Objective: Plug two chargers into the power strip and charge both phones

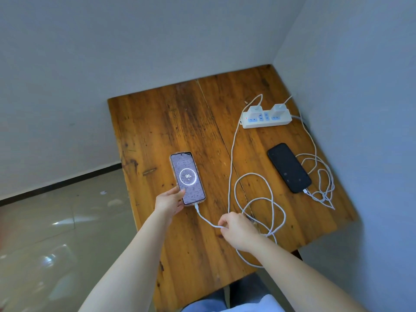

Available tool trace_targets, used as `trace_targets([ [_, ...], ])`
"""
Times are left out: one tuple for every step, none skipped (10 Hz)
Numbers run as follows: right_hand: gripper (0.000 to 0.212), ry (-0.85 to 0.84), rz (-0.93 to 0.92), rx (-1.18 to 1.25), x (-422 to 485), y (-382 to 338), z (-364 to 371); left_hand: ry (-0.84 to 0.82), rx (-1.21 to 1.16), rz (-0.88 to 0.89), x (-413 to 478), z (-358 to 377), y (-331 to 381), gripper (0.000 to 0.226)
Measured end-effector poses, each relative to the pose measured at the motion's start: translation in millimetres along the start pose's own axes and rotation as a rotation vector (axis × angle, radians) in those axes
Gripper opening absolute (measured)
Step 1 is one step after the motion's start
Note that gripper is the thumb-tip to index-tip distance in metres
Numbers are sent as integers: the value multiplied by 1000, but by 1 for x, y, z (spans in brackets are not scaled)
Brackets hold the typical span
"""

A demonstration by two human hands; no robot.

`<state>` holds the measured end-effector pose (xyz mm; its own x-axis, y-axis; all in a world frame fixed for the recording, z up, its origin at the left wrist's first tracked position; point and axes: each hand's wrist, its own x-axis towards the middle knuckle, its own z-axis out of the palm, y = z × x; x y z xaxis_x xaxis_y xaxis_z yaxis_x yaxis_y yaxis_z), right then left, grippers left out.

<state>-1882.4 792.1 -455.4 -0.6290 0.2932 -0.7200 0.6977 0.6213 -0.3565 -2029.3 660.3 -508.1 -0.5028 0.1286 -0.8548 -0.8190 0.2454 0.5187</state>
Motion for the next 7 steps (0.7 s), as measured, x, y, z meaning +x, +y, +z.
trace_targets([
  [21,26,16,15,0,1,2,111,208,107,1,7,-6,54],
  [22,43,34,29,0,3,4,116,344,177,-5,17,-8,56],
  [23,49,51,35,-2,4,8,141,442,203,-6,20,-13,54],
  [25,70,53,39,-3,5,13,127,491,214,-7,18,-15,50],
  [25,86,35,50,-6,6,12,105,597,251,-15,12,-17,39],
  [24,142,27,71,-9,8,11,161,800,284,-21,3,-29,45],
  [19,207,-3,193,-17,7,-1,227,931,356,-35,-10,-60,63],
])
